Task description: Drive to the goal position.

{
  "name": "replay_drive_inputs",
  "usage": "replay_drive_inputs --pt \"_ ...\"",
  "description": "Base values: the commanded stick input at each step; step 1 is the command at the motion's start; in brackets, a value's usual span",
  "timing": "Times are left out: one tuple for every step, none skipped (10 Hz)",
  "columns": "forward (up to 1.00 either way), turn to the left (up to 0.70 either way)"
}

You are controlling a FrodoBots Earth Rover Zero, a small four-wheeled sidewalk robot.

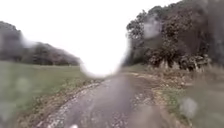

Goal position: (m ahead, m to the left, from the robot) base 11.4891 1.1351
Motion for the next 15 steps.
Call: replay_drive_inputs --pt "0.85 -0.34" --pt "0.85 -0.34" --pt "0.85 -0.34" --pt "0.85 -0.34" --pt "0.85 -0.29" --pt "0.85 -0.21" --pt "0.85 0.0" --pt "0.85 0.0" --pt "0.85 0.0" --pt "0.85 0.0" --pt "0.85 0.0" --pt "0.85 0.0" --pt "0.85 0.0" --pt "0.85 0.0" --pt "0.85 0.0"
